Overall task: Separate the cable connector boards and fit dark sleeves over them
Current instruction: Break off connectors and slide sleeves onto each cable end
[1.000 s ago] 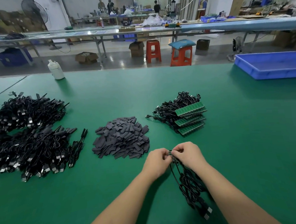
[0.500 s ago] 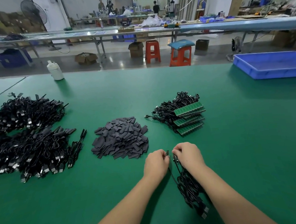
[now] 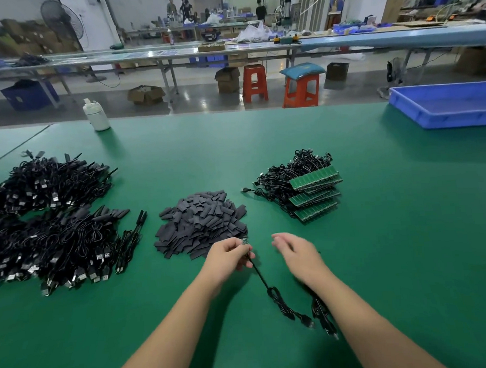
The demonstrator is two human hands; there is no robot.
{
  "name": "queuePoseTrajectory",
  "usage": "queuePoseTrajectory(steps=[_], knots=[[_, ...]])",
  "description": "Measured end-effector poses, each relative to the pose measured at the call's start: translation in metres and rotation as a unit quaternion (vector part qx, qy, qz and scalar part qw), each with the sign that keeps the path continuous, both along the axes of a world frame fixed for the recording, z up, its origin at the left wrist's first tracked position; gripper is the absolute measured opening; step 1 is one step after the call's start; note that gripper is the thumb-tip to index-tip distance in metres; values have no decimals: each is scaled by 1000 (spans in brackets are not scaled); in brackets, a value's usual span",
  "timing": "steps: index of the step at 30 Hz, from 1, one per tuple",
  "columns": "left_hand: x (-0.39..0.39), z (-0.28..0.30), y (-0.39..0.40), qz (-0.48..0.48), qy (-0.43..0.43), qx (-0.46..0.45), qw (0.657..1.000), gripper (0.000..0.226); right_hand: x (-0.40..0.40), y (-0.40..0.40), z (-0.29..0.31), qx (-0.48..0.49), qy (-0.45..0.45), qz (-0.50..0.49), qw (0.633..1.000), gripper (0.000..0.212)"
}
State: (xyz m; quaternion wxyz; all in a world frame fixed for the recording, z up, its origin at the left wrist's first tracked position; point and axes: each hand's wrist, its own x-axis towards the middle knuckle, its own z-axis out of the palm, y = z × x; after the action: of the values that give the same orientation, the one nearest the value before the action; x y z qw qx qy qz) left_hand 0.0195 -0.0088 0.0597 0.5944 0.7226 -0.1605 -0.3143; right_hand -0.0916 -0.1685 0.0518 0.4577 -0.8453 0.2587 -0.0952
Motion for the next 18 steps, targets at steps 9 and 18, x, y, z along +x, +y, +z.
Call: queuePoseTrajectory(steps=[9,18], knots=[[-3,-10,9,15,78,-51,996,20,18,84,-21,479,-67,-69,872,26],[20,-18,23,40,-30,51,997,6,25,71,-24,334,-51,-106,935,21]])
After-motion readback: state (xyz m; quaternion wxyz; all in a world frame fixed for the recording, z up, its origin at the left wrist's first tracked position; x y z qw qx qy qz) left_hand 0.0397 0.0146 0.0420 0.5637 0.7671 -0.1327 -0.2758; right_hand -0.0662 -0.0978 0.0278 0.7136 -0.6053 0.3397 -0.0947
